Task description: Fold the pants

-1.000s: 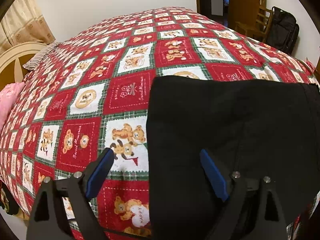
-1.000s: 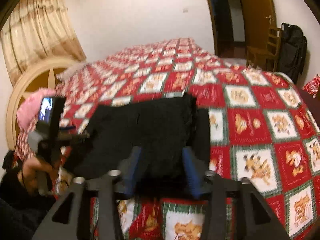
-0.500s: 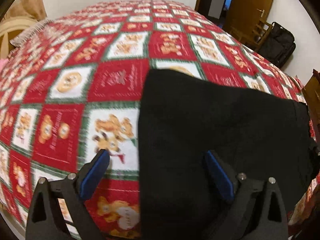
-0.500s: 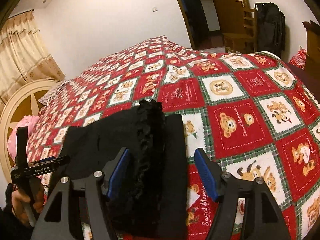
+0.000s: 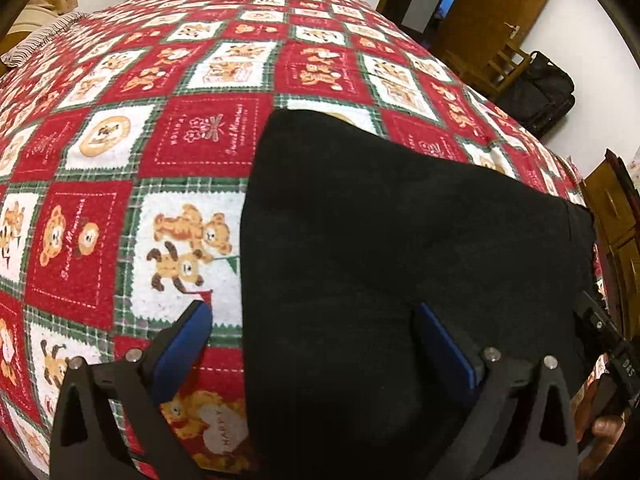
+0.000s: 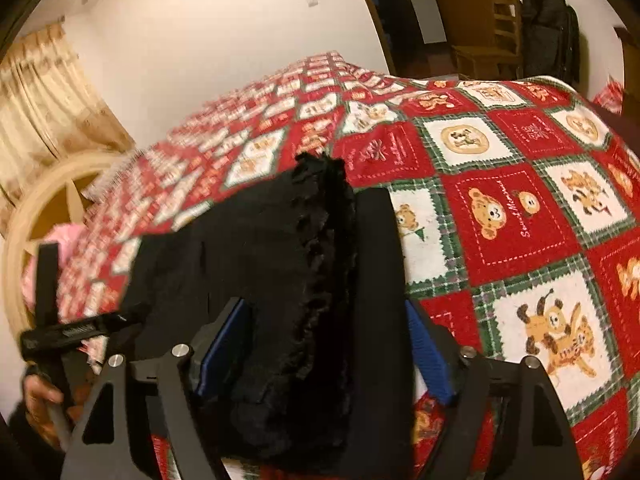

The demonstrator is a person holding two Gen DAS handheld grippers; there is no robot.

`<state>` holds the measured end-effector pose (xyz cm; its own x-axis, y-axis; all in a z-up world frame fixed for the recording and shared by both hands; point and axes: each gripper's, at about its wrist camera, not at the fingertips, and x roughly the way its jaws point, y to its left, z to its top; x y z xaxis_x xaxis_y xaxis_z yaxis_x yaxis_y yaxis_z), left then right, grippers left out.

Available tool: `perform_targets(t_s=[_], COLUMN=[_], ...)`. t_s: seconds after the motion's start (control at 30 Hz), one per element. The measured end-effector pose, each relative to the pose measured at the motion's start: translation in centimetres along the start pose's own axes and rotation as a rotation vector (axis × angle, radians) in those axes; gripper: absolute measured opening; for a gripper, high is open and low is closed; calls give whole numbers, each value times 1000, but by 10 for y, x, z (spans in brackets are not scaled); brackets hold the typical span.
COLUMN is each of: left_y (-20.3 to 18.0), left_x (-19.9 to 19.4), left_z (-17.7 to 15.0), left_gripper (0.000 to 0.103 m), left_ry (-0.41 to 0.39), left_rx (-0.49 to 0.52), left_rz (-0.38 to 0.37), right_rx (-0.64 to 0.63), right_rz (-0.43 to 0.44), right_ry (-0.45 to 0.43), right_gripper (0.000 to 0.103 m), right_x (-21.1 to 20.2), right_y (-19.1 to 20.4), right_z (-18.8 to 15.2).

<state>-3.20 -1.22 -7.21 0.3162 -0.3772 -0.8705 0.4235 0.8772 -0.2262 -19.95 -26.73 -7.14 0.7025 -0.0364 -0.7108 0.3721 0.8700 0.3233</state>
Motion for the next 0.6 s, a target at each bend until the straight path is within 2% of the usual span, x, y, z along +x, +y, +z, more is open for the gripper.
perform_targets(t_s=[0.03,0.07,0.1,0.17,0.2,0.27,0.33,0.4,0.43,0.47,0.6], left_y=[0,-1,-2,-8,-10,-15,-21,-25,-25,-25,-24], left_x=[0,0,-1,-2,-2,-2,-4,-7,-9,-11,-16], left_z=[-1,-1,-1,0,1,2,1,2,3,4,6], left_gripper=[100,96,94,78,75,66,57,43,30,22,16], left_ry=[-3,-5,-5,-9,-10,-17,-30,-43,-51,-58,-73], left_rx=[1,4,9,22,27,40,67,88,84,74,74], left_rz=[-5,-11,-23,-51,-59,-57,-49,-28,-13,-9,-10], right_rx=[7,2,-24,-69,-112,-189,-189,-164,-157,-159,-193], right_rz=[-1,-8,-23,13,-21,-68,-75,-62,-59,-60,-66], right_ry=[4,7,4,2,2,-8,-12,-14,-18,-22,-40], right_gripper=[79,74,62,38,35,32,30,27,26,24,20], right_x=[1,0,-2,-8,-9,-10,-11,-12,-14,-15,-22], right_y=[0,-1,2,11,20,33,34,30,30,31,41], right_z=[1,0,0,0,0,-1,-2,0,0,0,4])
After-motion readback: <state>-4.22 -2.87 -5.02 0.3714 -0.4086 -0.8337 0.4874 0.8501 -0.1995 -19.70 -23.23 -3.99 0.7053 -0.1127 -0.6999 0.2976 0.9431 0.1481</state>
